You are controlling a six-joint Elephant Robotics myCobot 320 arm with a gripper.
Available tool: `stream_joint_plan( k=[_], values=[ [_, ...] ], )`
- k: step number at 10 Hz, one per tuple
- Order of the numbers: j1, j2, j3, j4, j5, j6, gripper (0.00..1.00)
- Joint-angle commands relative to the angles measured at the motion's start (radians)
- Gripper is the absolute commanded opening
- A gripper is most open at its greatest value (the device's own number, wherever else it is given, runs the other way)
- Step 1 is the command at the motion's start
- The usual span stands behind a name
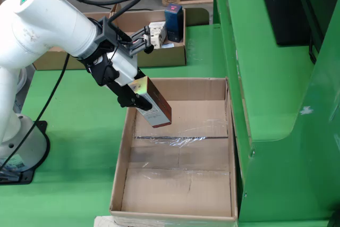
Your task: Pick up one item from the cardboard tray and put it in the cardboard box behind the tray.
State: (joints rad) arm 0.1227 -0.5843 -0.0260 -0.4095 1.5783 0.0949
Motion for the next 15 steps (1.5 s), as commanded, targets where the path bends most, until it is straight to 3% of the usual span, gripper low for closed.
stream_joint_plan(
  k=[1, 8, 15],
  values=[
    [0.003, 0.029, 0.026, 0.011, 0.002, 0.003, 0.0],
    [0.137, -0.003, 0.026, 0.092, -0.062, 0.063, 0.0],
    [0.231, -0.067, 0.026, 0.228, -0.054, 0.027, 0.0]
  ],
)
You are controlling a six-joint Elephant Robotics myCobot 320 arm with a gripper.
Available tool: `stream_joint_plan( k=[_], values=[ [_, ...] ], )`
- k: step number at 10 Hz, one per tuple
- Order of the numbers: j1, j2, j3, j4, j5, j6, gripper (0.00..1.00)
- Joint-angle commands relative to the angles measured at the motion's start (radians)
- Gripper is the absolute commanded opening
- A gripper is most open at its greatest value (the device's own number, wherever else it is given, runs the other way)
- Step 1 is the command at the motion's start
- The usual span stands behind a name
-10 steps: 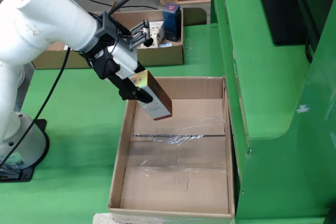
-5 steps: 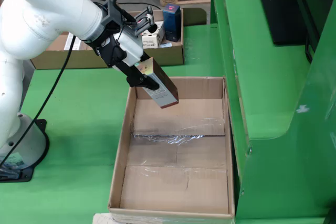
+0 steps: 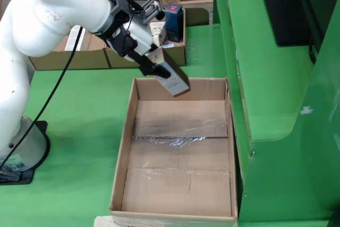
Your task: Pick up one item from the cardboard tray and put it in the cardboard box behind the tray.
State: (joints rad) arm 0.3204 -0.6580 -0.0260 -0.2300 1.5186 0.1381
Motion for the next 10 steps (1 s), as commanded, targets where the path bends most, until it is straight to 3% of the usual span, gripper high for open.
stream_joint_plan(
  k=[1, 10],
  values=[
    [0.048, 0.002, 0.026, 0.062, 0.024, -0.037, 0.0],
    [0.18, 0.032, 0.026, -0.01, 0.043, -0.072, 0.0]
  ],
)
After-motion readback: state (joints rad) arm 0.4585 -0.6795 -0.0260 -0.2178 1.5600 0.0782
